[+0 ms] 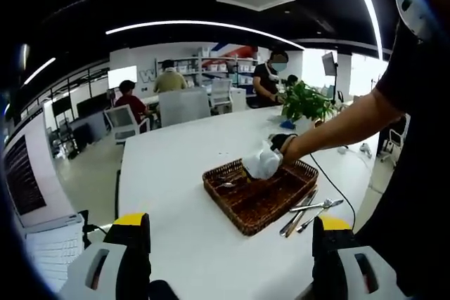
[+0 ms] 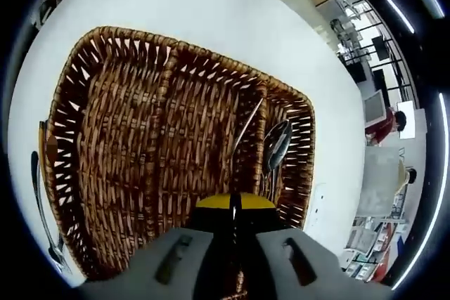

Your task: Arrange the knives, forks, and spoons in their matching storage slots by inserting each utensil handle-first until every utensil is classified and aligned in the correct compartment

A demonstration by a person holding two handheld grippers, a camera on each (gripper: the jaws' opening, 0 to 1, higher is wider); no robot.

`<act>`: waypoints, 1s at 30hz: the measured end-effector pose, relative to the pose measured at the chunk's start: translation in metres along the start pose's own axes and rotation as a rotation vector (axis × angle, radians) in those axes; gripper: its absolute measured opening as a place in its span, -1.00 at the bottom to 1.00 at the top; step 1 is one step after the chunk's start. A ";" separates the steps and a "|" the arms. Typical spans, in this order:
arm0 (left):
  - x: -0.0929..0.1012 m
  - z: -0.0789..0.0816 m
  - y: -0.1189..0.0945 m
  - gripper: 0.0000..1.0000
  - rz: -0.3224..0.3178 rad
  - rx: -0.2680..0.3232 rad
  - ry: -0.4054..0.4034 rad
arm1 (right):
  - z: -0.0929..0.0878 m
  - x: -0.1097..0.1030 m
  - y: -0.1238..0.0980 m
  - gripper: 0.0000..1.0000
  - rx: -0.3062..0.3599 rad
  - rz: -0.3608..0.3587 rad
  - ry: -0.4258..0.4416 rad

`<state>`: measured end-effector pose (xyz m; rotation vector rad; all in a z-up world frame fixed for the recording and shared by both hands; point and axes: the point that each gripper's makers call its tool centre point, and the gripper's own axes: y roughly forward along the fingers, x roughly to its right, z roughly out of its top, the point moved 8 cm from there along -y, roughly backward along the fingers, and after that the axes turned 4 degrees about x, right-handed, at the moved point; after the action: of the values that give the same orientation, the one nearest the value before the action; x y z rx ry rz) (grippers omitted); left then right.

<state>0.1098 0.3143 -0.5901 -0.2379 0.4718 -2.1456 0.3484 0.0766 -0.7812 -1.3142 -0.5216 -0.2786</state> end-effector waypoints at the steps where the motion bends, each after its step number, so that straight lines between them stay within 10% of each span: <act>1: 0.000 0.000 0.000 0.99 0.000 -0.001 -0.001 | 0.000 0.000 0.000 -1.00 -0.003 -0.004 0.003; 30: 0.002 0.000 0.001 0.99 -0.002 0.006 -0.002 | 0.001 -0.007 0.001 -0.90 0.119 -0.024 -0.026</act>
<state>0.1091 0.3119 -0.5901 -0.2369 0.4641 -2.1486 0.3426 0.0774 -0.7859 -1.1980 -0.5684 -0.2471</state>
